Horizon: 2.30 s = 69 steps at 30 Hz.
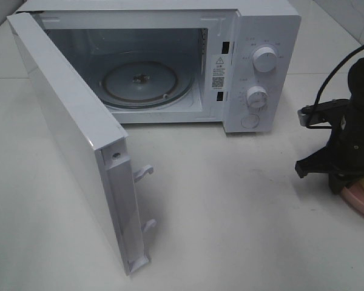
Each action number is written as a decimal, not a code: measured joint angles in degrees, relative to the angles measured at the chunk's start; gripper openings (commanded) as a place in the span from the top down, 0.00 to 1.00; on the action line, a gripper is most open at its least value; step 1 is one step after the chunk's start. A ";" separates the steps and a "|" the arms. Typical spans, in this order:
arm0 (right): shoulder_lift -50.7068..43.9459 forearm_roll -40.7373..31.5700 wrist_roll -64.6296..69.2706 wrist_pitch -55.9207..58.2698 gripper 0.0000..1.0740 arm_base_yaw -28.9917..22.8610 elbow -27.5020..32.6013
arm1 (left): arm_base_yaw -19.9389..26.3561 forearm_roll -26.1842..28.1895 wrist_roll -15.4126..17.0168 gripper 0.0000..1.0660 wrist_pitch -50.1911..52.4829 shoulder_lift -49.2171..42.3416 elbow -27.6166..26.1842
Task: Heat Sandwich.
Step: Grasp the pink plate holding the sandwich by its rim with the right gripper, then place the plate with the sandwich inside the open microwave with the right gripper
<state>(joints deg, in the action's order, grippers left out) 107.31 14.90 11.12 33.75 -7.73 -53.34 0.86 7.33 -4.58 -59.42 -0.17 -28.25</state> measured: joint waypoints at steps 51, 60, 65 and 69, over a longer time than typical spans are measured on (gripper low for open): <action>-26.87 8.71 6.25 14.73 1.00 -24.52 15.64 | 0.00 0.00 0.00 0.03 0.00 0.00 0.00; -30.94 8.71 2.23 17.82 1.00 -34.55 16.62 | 0.00 0.00 0.00 0.03 0.00 0.00 0.00; -31.40 8.71 0.69 19.25 1.00 -39.48 16.62 | 0.00 0.00 0.00 0.03 0.00 0.00 0.00; -31.40 8.71 -0.23 19.54 1.00 -43.20 16.62 | 0.00 0.00 0.00 0.03 0.00 0.00 0.00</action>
<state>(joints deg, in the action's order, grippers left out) 75.92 23.61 10.89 53.29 -50.94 -36.73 0.86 7.33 -4.58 -59.42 -0.17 -28.25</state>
